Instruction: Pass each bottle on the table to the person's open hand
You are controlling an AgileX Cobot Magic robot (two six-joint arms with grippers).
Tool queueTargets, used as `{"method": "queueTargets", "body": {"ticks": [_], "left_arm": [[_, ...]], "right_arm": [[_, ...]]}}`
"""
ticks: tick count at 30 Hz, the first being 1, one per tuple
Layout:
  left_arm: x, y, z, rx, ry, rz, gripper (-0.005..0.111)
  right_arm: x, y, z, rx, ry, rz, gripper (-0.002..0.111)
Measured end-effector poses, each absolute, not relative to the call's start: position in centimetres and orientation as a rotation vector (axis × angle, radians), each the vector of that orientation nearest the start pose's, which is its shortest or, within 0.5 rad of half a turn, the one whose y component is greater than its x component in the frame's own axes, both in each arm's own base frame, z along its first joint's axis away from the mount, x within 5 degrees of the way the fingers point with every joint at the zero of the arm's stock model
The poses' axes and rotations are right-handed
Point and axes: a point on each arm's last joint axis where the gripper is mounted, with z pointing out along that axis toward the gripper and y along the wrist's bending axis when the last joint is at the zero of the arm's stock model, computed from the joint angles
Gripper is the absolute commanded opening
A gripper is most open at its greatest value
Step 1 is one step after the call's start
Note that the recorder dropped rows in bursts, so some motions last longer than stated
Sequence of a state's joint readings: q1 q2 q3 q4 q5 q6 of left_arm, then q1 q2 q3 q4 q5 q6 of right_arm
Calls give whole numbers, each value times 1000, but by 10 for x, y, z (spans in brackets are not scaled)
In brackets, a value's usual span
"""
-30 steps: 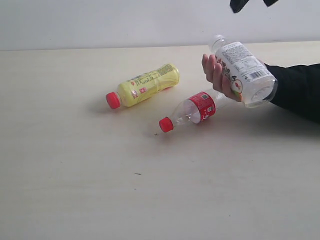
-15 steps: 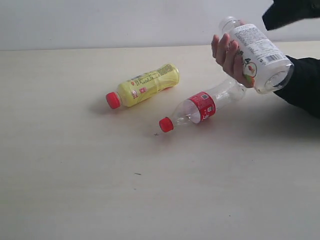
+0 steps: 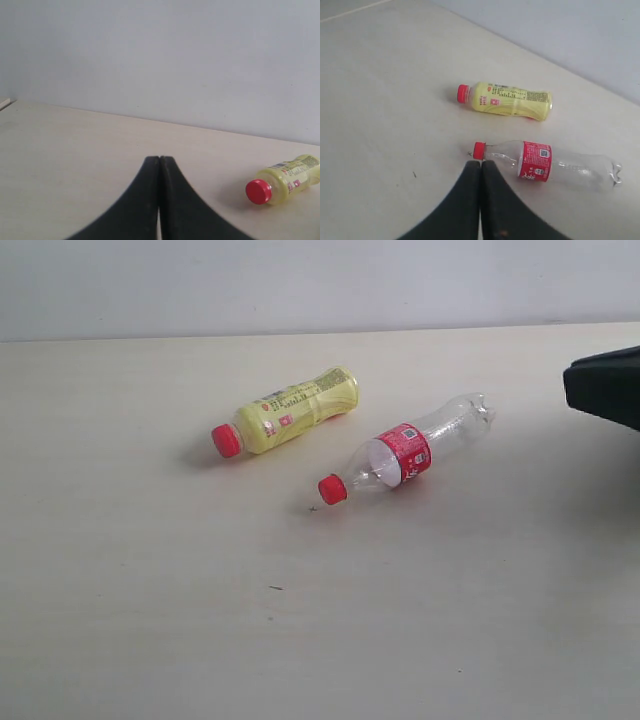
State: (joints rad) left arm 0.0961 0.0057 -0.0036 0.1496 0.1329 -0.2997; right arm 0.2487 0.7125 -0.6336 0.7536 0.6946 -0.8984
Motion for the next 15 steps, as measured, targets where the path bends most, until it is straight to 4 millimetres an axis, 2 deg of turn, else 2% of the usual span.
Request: {"method": "queueTargets", "body": {"ticks": [6,10,15], "left_arm": [[56,7,202,-215,1603,-27,0],[56,7,202,-215,1603,-27,0],[56,7,202,-215,1603,-27,0]], "right_arm": [[86,55,304,-680,1770,354,0],[79,54,294,-669,1763,367,0],[74,56,270,-696,1781,412,0]]}}
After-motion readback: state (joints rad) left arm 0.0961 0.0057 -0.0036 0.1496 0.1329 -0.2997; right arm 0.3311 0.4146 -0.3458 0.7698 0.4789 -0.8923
